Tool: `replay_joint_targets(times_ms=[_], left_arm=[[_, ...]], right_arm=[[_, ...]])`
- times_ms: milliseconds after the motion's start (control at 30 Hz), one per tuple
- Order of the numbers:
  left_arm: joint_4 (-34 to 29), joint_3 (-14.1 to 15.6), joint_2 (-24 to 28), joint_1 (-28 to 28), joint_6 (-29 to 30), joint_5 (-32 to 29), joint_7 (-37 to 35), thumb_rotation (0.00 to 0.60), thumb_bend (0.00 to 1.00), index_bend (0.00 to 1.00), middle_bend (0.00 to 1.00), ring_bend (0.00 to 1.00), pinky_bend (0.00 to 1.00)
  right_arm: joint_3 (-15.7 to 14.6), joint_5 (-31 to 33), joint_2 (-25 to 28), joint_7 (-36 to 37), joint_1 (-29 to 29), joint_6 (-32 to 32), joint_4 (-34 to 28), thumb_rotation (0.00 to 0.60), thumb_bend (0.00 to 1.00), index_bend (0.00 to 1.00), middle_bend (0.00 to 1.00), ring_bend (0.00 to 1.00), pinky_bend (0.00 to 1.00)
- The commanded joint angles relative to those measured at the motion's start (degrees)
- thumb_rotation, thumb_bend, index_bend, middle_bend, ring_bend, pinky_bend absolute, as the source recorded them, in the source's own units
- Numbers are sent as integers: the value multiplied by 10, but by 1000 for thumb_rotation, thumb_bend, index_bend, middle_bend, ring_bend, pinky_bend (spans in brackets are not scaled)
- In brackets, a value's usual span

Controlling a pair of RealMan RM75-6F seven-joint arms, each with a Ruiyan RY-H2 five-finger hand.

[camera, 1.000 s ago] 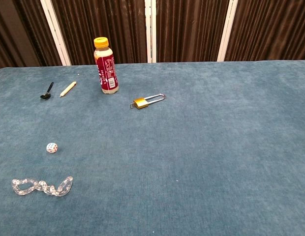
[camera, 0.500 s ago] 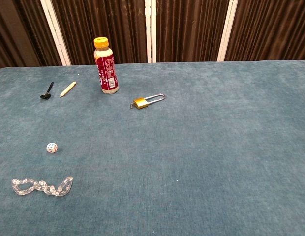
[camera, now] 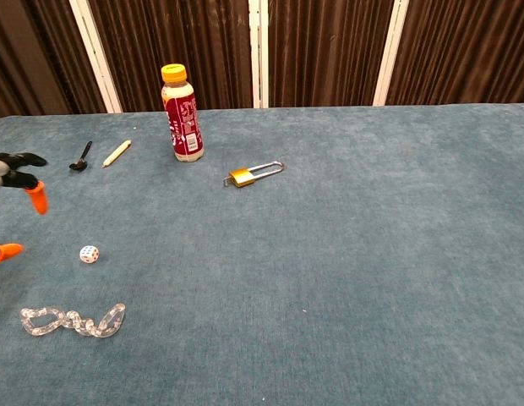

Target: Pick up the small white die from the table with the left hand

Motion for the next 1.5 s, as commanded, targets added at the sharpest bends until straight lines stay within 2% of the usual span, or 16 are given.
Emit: replay_joint_targets(times_ms=[33, 500, 1333, 1400, 1500], left_arm=[[12, -7, -19, -26, -16, -34, 30, 600, 353, 378, 0, 0, 0], [58, -7, -65, -87, -37, -123, 75, 600, 358, 386, 0, 0, 0], [112, 19, -106, -132, -30, -169, 74, 600, 368, 434, 0, 0, 0], [114, 20, -107, -133, -30, -169, 69, 600, 392, 441, 0, 0, 0], [115, 21, -108, -133, -27, -159, 53, 600, 480, 477, 0, 0, 0]], right_arm=[[0, 0, 1, 1, 0, 0, 0, 600, 63, 0, 0, 0, 0], [1, 2, 5, 9, -1, 1, -2, 600, 63, 0, 0, 0, 0], [2, 4, 7, 13, -2, 1, -2, 600, 63, 0, 0, 0, 0], [2, 3, 7, 13, -2, 1, -2, 600, 64, 0, 0, 0, 0], [2, 3, 7, 12, -2, 1, -2, 600, 63, 0, 0, 0, 0]])
